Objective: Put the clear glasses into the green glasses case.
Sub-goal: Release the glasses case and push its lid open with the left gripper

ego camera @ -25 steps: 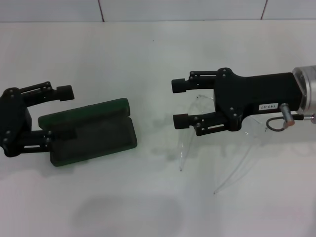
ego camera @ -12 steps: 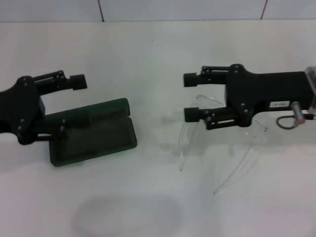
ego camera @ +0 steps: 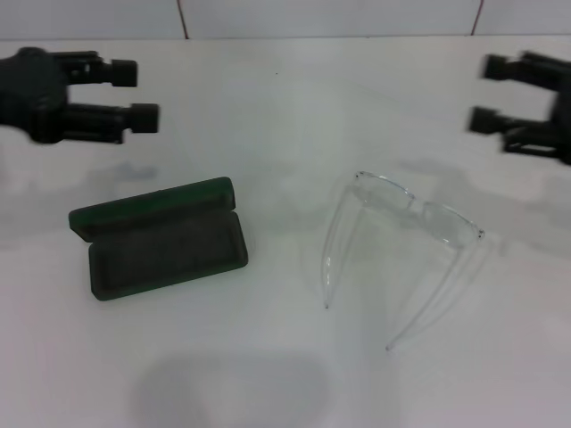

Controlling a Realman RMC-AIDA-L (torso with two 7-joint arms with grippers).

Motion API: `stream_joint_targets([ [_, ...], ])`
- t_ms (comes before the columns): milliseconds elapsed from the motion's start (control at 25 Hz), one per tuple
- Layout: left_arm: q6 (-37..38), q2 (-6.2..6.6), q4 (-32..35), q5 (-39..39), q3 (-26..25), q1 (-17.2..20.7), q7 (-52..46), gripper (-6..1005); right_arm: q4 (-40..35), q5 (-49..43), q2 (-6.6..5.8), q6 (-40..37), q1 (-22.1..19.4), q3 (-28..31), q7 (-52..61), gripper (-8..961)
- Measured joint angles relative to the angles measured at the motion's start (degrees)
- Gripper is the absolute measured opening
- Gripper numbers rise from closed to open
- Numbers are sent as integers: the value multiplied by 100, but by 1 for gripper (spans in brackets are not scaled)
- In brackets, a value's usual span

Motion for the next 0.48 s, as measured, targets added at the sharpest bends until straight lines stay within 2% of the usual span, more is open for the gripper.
stream_joint_targets([
  [80, -94, -231, 793, 938, 79, -163, -673, 841, 29, -5, -62, 14, -94, 177, 3, 751],
  [240, -113, -806, 1991, 2794, 409, -349, -1354, 821, 41, -11, -88, 27, -232, 436, -1, 747],
  [320, -126, -932, 2260, 3317, 804, -353, -1494, 812, 45, -12, -81, 62, -267, 493, -12, 745],
  [400, -235, -948, 2353, 3672, 1373, -344, -1791, 802, 89, -14, -77, 97, -284, 506, -37, 743],
  [480, -408, -932, 2327, 3800, 1723, -345, -1974, 793, 179, -16, -83, 116, -291, 507, -97, 741],
])
